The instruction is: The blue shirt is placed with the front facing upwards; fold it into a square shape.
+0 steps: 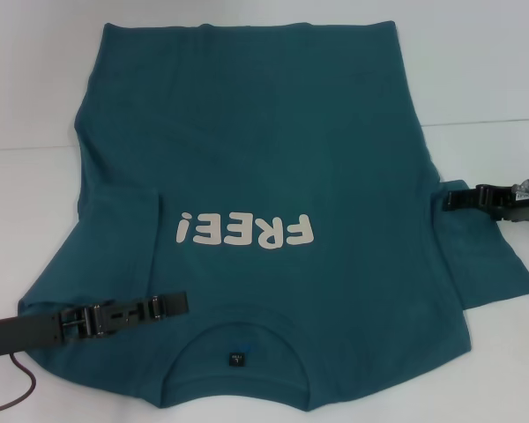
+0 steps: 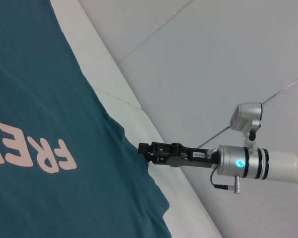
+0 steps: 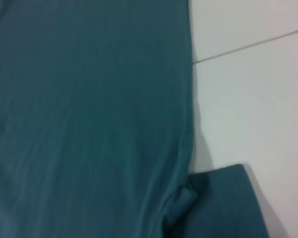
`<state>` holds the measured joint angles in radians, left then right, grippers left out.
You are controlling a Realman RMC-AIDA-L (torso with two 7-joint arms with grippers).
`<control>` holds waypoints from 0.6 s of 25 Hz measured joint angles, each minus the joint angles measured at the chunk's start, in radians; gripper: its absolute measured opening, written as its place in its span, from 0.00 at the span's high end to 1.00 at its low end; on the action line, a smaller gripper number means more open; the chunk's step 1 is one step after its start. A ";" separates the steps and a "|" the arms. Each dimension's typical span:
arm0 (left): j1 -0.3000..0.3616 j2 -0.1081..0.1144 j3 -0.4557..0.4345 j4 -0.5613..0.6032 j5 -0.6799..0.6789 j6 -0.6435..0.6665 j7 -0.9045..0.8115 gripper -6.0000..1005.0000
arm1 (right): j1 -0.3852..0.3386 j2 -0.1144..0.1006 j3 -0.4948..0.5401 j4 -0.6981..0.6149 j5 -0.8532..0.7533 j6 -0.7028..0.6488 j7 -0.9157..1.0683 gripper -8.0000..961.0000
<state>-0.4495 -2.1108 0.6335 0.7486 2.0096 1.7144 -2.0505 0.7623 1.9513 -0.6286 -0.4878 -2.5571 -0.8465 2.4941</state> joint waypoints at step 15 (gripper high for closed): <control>0.001 0.000 0.000 0.000 0.000 0.002 0.000 0.34 | -0.002 0.000 -0.008 -0.007 0.122 -0.063 -0.062 0.07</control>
<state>-0.4485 -2.1107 0.6336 0.7486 2.0096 1.7165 -2.0510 0.7604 1.9509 -0.6365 -0.4945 -2.4347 -0.9094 2.4326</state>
